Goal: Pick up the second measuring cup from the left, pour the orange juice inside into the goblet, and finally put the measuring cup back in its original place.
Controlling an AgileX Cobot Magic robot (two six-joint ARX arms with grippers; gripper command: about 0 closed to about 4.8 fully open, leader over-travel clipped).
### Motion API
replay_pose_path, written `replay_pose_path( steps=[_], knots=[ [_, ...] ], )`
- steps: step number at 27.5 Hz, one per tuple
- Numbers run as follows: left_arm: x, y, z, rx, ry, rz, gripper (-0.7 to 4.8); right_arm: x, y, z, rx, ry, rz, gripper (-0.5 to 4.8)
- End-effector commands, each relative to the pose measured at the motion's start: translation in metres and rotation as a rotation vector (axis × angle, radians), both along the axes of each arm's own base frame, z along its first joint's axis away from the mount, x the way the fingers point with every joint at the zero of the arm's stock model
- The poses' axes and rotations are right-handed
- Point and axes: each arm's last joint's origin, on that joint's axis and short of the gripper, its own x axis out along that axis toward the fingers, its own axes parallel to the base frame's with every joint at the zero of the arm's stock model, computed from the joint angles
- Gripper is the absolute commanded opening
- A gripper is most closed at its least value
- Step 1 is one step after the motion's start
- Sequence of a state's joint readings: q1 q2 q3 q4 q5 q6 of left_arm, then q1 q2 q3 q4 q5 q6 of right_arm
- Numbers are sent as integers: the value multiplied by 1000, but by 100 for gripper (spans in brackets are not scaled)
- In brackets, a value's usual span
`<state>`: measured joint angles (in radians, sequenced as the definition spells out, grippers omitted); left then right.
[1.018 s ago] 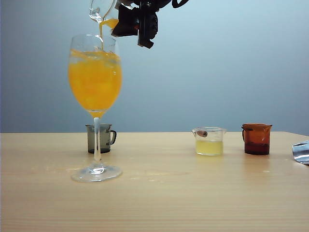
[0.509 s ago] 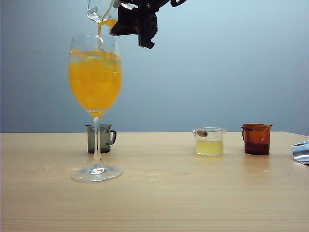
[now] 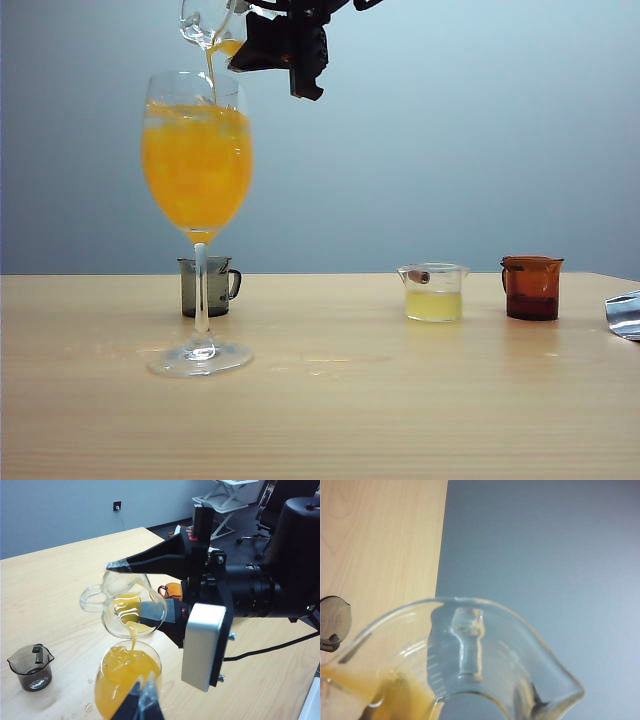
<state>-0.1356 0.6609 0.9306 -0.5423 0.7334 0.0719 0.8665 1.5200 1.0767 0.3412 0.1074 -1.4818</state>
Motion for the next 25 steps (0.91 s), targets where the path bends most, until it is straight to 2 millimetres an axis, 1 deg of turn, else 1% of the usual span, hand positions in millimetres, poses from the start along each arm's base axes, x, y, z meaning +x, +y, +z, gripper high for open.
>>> replay_pose_path(
  steps=[1,25],
  knots=[
    [-1,0,2,-1,-13,-8,-6,-1,0,6,0,-55,14,48],
    [-1,0,2,-1,-13,-8,-6,-1,1,6,-40,-93,34,49]
  ],
)
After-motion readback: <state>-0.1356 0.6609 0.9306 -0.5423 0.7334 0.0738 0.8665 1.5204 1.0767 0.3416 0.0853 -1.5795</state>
